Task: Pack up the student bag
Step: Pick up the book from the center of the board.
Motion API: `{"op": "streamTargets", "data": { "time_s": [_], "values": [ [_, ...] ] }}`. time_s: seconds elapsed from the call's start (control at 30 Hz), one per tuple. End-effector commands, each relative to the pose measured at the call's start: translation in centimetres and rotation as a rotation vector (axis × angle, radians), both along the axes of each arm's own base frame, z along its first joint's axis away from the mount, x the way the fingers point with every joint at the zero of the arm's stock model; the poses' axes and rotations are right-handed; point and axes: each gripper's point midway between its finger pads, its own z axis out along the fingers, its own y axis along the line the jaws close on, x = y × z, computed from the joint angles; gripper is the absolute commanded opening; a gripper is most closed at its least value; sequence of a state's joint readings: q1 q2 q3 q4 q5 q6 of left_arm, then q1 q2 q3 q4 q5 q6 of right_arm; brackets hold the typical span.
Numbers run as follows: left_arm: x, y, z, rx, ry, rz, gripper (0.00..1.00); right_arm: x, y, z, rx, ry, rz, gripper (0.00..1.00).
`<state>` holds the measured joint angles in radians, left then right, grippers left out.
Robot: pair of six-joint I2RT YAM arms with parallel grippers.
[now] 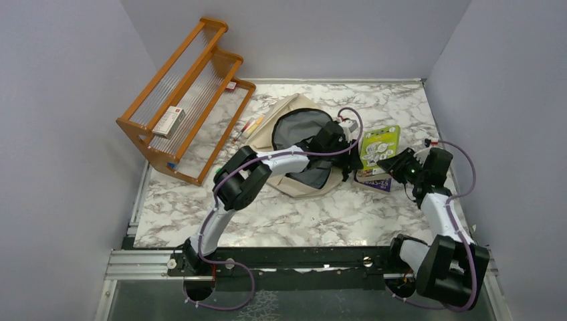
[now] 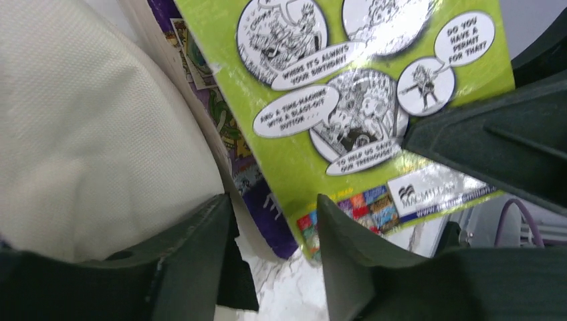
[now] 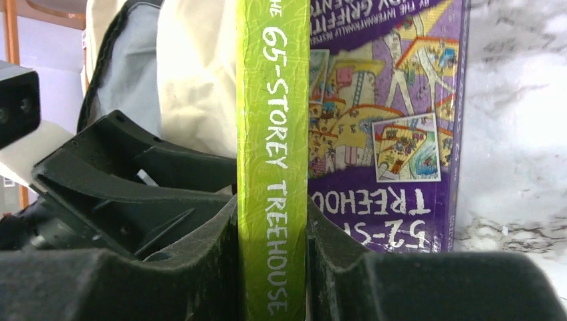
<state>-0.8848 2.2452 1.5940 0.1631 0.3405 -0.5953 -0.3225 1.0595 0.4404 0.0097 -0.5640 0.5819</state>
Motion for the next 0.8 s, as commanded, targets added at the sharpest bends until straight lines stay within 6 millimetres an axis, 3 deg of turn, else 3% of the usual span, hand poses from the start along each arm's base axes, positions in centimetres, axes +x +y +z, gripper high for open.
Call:
{"op": "streamTargets", "data": {
  "time_s": [0.0, 0.13, 0.3, 0.43, 0.53, 0.67, 0.77],
  "values": [
    [1.5, 2.4, 8.2, -0.052, -0.127, -0.016, 0.56, 1.1, -1.3, 4.0, -0.125, -0.086, -0.009, 0.02],
    [3.2, 6.0, 14.5, -0.077, -0.259, 0.004, 0.62, 1.7, -1.3, 7.0, -0.168, -0.151, 0.035, 0.01],
    [3.9, 12.6, 18.7, -0.078, -0.378, -0.011, 0.64, 2.8, 0.6, 12.3, -0.214, -0.281, 0.134, 0.01],
    [4.3, 19.3, 20.0, -0.091, -0.437, -0.038, 0.65, 3.6, 4.8, 17.0, -0.245, -0.393, 0.295, 0.01],
    [3.6, 23.1, 20.6, -0.119, -0.470, -0.075, 0.66, 3.6, 9.5, 18.5, -0.256, -0.429, 0.465, 0.01],
    [2.8, 26.3, 21.0, -0.094, -0.551, -0.058, 0.73, 2.6, 15.5, 19.1, -0.238, -0.459, 0.700, 0.01],
    [1.8, 27.4, 21.7, -0.074, -0.635, -0.058, 0.79, 1.7, 18.1, 18.8, -0.250, -0.445, 0.843, 0.01]
  ]
}}
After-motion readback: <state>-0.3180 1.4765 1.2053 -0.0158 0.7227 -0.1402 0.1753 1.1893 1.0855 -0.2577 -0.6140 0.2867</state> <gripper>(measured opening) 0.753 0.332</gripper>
